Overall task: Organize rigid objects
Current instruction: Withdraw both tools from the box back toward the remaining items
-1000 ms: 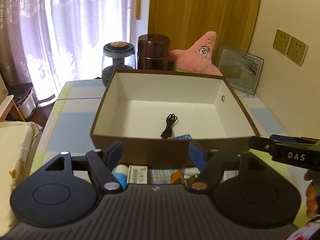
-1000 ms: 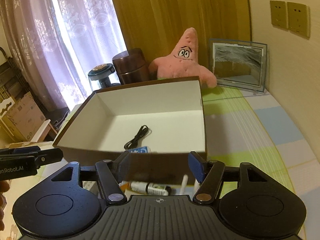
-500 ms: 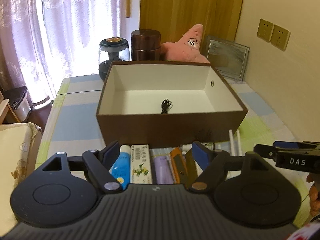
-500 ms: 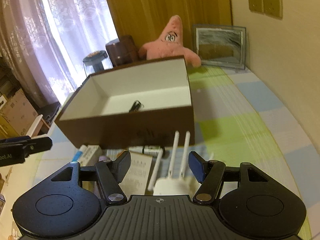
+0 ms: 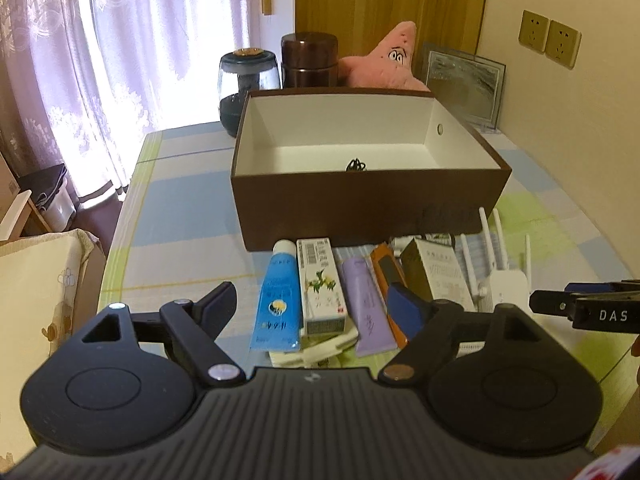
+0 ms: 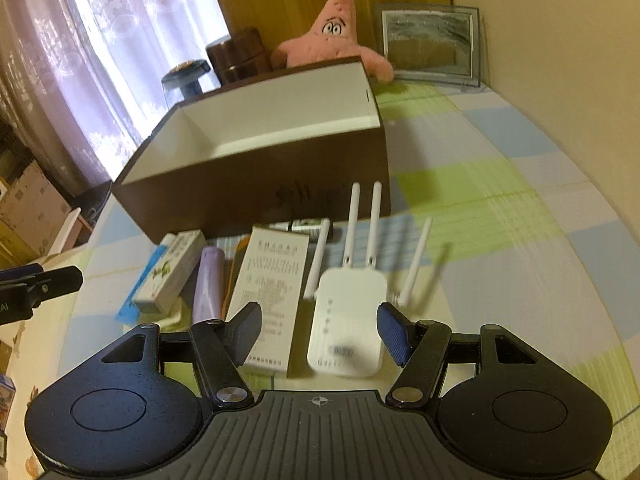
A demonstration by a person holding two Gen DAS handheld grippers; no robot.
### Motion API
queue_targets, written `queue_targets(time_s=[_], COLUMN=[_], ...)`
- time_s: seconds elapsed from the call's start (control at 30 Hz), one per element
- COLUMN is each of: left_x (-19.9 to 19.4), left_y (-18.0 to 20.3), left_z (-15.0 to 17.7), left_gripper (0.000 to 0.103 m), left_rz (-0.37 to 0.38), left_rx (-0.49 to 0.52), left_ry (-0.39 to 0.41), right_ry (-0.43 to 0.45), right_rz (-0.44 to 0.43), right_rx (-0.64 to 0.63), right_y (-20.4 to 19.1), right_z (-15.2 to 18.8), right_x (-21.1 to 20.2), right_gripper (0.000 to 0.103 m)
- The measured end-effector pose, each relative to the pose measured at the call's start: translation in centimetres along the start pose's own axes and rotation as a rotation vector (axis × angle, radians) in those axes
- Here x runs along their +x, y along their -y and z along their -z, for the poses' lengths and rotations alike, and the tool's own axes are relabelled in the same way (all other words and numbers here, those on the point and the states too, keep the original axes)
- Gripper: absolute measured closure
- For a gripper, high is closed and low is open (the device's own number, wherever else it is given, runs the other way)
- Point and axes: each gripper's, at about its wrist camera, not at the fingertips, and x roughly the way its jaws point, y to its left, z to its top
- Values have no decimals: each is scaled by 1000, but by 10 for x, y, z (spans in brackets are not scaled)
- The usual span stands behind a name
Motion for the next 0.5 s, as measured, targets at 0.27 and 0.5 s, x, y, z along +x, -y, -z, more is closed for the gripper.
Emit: queue_targets(time_s=[0.27, 0.5], left_x=[2, 8], left_y=[-3, -4], left_z=[11, 20], left_gripper=[23, 24], left_rz=[21, 29], left_rx=[9, 8], left_ry=[-40, -67], right_ry=[-15, -28], right_rz=[13, 25], right_rx=[3, 9], right_y=[-4, -5], right_z=[7, 11], right_x=[2, 9], right_gripper=[42, 42])
